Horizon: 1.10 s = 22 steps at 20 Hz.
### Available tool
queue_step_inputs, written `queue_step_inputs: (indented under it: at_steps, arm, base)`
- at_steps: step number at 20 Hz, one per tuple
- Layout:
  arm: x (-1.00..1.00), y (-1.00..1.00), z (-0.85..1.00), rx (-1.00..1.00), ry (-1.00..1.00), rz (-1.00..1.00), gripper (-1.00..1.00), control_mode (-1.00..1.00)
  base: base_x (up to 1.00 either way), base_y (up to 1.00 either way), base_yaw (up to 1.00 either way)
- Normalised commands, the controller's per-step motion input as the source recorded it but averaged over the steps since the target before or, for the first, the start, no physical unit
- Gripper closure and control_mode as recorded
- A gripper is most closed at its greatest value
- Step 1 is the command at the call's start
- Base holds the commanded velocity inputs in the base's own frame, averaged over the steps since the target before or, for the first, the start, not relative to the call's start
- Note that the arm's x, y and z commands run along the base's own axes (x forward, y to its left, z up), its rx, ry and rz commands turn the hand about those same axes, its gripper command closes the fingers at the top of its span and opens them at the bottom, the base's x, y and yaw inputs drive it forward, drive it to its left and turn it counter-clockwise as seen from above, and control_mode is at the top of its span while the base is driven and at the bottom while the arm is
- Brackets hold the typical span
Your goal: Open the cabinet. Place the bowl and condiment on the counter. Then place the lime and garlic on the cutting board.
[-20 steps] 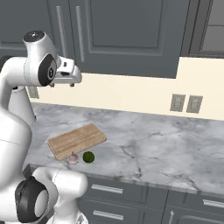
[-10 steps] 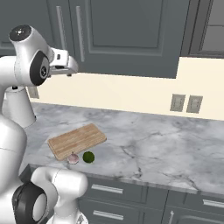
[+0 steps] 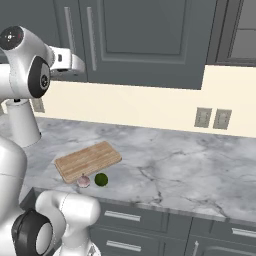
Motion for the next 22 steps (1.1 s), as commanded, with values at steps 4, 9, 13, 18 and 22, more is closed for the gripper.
queue_step_inputs:
  at_steps: [4, 9, 13, 18, 22]
  arm:
    - [0.08, 0.10, 0.20, 0.00, -0.09, 0.00, -1.00, -1.00]
    - [0.17, 0.01, 0.03, 0.00, -0.05, 0.00, -1.00, -1.00]
    - [0.00, 0.00, 0.00, 0.01, -0.04, 0.00, -1.00, -1.00]
    - [0.00, 0.00, 0.06, 0.05, -0.09, 0.00, -1.00, -1.00]
    - [0.09, 0.00, 0.02, 0.02, 0.00, 0.00, -1.00, -1.00]
  base:
    - [0.00, 0.00, 0.00]
    - [0.00, 0.00, 0.00]
    - [0.00, 0.00, 0.00]
    - [0.00, 0.00, 0.00]
    - [0.00, 0.00, 0.00]
